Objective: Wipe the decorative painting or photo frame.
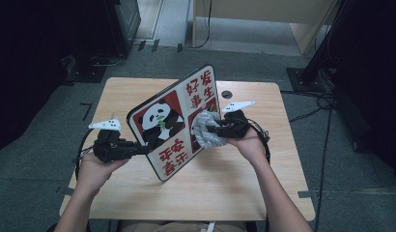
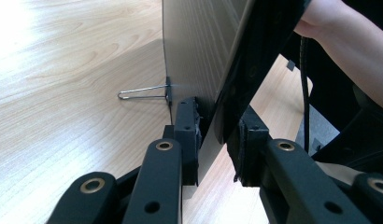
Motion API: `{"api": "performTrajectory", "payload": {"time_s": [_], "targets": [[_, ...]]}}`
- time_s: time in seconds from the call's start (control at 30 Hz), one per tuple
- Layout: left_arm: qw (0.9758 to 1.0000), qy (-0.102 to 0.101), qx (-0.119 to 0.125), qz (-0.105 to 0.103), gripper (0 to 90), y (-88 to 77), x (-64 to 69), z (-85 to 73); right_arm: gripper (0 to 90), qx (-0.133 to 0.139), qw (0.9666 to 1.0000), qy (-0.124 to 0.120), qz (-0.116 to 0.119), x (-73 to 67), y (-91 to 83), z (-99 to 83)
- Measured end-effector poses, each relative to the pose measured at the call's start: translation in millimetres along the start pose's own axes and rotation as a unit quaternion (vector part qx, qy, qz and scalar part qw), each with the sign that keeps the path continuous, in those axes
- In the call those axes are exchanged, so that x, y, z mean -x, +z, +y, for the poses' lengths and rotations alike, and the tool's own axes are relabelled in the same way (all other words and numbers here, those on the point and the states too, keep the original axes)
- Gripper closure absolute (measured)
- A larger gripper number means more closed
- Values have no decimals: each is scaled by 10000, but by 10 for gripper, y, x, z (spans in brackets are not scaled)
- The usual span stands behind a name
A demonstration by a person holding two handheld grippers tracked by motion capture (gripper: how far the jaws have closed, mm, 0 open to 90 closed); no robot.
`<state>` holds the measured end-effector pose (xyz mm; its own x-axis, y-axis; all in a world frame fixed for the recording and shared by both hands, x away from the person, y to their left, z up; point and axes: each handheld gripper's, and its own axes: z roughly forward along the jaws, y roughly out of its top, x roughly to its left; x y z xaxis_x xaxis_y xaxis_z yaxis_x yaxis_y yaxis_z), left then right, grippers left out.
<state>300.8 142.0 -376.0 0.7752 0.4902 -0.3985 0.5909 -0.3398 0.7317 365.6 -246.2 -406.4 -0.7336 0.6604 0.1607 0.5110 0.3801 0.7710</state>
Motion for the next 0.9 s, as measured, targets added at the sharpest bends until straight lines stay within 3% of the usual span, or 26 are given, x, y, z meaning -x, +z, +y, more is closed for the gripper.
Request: {"api": "performTrajectory", "payload": {"time_s": [0.9], "targets": [[9999,-10,-36,-126,744,0,-27,9,681,-500,9984,270,-74,42,190,-315]]}}
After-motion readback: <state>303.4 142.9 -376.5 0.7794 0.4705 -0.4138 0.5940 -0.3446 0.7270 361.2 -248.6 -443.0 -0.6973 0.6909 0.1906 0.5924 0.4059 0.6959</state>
